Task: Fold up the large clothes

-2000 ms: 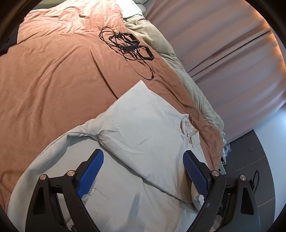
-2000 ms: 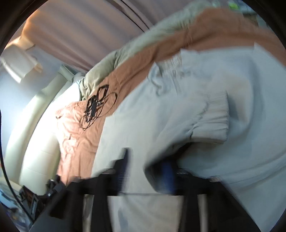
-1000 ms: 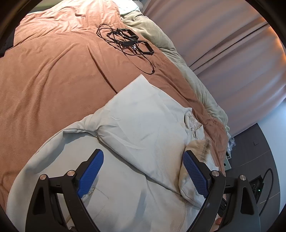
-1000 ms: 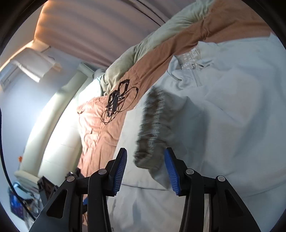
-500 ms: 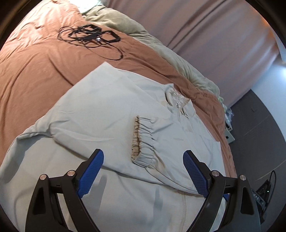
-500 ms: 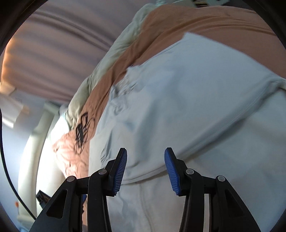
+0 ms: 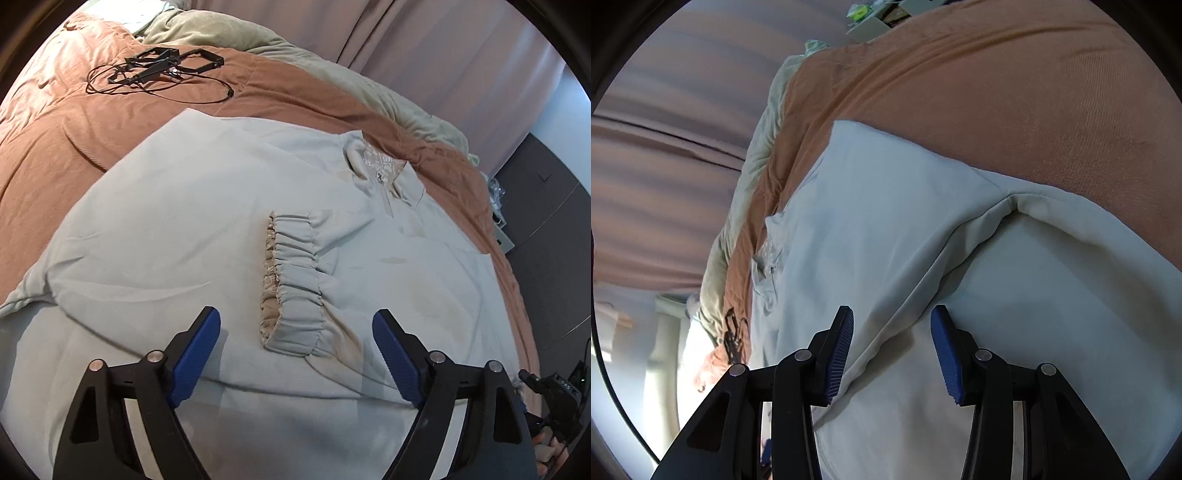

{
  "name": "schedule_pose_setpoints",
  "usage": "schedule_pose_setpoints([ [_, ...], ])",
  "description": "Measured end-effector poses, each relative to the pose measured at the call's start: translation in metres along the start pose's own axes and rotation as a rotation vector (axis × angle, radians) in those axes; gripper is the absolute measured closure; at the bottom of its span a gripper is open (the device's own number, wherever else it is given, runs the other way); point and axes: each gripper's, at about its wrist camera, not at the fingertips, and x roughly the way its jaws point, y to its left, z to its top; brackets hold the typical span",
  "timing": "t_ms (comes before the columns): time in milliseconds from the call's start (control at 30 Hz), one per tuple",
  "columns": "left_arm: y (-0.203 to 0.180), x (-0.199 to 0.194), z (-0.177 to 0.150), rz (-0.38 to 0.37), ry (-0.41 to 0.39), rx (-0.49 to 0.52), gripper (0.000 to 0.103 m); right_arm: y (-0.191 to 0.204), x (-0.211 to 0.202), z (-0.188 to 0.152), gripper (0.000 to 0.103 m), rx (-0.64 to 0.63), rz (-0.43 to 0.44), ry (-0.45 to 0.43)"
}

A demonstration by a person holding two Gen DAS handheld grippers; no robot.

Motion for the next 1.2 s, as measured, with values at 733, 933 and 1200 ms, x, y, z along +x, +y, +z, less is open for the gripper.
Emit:
schedule_pose_setpoints([
  [733, -0.001, 0.008, -0.005, 0.121, 0.027, 0.059, 0.064, -0.007, 0.006, 0.007, 0.057, 0.034, 0.018, 0.002],
  [933, -0.003, -0.023, -0.006, 0.078, 0.025, 0.040, 0.064, -0.002, -0.005, 0.000, 0.057, 0.040, 0.048, -0.001],
  [1200, 0.007, -0.081, -0.018, 0.012, -0.003, -0.026, 0.033, 0.004, -0.038, -0.020, 0.044, -0.022, 0.066, -0.028],
])
